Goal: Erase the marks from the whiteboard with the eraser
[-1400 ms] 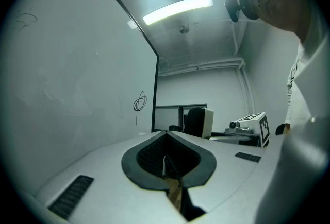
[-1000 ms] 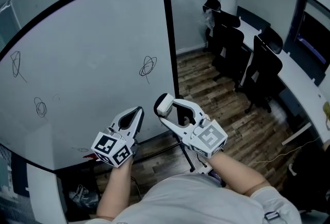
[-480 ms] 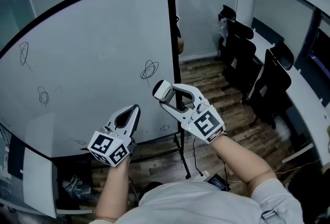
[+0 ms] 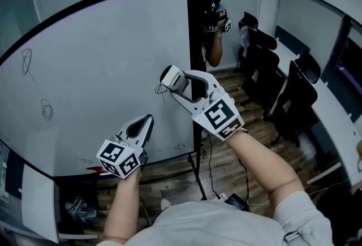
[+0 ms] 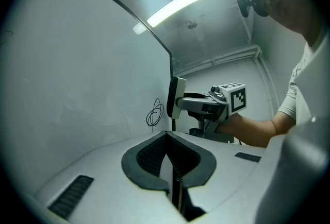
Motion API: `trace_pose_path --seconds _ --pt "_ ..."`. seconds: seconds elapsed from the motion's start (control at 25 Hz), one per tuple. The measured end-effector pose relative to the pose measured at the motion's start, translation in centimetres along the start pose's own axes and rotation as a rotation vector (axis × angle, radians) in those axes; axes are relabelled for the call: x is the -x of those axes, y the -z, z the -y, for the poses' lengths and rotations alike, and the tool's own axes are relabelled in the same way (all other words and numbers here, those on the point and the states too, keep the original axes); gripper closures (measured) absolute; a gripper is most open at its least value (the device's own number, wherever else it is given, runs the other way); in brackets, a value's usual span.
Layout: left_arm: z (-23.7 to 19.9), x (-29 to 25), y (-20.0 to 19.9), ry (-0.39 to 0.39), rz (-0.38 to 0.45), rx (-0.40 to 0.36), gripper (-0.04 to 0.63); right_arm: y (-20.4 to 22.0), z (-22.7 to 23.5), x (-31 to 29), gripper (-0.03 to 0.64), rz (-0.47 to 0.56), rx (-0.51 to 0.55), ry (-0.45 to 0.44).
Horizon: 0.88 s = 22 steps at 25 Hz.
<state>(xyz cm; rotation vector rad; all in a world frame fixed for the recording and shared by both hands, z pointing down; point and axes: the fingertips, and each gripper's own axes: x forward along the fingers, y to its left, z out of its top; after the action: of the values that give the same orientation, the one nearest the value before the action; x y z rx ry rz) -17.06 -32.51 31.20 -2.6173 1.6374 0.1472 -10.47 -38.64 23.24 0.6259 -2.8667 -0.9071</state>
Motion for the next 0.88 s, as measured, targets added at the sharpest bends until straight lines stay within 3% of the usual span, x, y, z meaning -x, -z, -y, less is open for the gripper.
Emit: trace_pose_path --seconds 0.44,0.88 --pt "-1.5 -0.1 -0.2 0.01 0.02 0.012 0.588 -1.2 0.3 -2.4 0.38 -0.054 0.187 0.047" --pt "-2.2 0.4 1.0 -0.006 0.005 0.035 0.589 1.2 -2.9 -3.5 0.38 -0.072 0.265 0.01"
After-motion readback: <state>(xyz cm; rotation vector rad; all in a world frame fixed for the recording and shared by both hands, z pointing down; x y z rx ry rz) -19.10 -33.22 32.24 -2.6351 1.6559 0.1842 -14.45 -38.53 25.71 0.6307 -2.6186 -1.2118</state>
